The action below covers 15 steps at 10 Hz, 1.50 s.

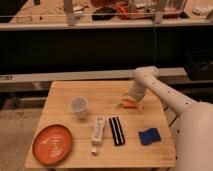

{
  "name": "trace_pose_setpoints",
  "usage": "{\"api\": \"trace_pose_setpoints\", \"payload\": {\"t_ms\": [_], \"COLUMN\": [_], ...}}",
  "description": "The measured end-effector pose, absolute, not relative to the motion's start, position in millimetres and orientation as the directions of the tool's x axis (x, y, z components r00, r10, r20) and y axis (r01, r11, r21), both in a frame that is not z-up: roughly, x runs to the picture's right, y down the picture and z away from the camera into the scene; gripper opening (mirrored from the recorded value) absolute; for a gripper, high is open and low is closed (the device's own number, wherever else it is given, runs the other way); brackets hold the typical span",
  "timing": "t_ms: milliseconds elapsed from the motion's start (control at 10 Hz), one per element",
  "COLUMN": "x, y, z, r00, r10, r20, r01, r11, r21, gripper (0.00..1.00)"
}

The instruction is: Drag the pepper across the table

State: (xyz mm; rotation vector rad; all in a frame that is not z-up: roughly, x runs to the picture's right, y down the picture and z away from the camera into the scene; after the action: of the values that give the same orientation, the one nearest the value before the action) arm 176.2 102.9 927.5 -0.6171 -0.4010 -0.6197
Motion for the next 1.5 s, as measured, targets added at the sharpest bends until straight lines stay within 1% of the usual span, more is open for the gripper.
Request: {"api": "trace_pose_setpoints", "payload": {"t_ms": [400,500,700,800,900,1100,1200,1300,1500], "x": [173.6,173.3,173.6,170.7,168.5,168.8,167.9,163.7,149.7], "y": [105.7,106.3,105.8,103.9,102.7,101.9,103.4,106.9,115.5], "z": [933.5,934.7,935.5,936.2,936.9,937.2,936.3,933.1,918.7], "r00": [0.736,0.733,0.735,0.733,0.731,0.732,0.725,0.71,0.678], "r10": [-0.435,-0.441,-0.442,-0.445,-0.448,-0.451,-0.459,-0.472,-0.503], "r20": [0.518,0.517,0.515,0.514,0.515,0.511,0.514,0.522,0.536], "r01": [0.66,0.665,0.664,0.666,0.669,0.669,0.677,0.692,0.726], "r11": [0.629,0.625,0.625,0.623,0.621,0.62,0.615,0.602,0.572], "r21": [-0.41,-0.409,-0.411,-0.41,-0.409,-0.411,-0.405,-0.398,-0.381], "gripper": [0.8,0.78,0.64,0.52,0.44,0.23,0.1,0.05,0.04]}}
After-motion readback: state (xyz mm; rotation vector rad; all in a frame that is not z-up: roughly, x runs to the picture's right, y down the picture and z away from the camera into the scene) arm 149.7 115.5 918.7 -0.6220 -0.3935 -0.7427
